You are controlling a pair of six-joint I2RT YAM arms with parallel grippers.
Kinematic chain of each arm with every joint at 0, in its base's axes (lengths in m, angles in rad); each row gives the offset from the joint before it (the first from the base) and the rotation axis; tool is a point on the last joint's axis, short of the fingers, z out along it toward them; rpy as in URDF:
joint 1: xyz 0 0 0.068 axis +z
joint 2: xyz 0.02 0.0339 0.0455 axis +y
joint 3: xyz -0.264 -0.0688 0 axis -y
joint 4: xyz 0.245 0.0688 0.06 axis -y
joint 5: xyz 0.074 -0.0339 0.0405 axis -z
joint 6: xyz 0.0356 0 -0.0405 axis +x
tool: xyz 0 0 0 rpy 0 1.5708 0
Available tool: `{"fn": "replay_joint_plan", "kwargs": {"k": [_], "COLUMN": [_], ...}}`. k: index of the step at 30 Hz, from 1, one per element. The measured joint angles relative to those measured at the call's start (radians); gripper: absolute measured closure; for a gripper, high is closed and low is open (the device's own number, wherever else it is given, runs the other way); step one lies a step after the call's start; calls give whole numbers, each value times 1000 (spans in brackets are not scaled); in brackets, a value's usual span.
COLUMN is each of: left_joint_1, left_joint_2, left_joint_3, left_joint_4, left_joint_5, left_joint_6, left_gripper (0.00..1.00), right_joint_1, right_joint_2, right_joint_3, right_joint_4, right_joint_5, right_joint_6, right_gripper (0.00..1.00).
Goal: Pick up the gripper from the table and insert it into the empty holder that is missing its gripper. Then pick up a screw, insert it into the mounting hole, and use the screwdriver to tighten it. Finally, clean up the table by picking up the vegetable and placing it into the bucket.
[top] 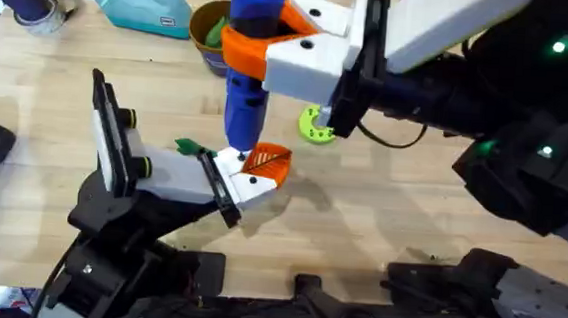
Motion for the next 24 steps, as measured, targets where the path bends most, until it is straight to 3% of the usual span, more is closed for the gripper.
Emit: {"fn": "replay_joint_plan", "kwargs": {"k": [24], "left_joint_1": [0], "left_joint_2": [0], "left_joint_3": [0], "left_joint_4": [0], "left_joint_5": [0], "left_joint_6": [0], "left_gripper": [985], "right_joint_1": [0], "right_joint_2": [-26], "right_joint_3": [0], "right_joint_4": [-16], "right_joint_5": [0], "right_joint_6": [0], "right_gripper": [973]}}
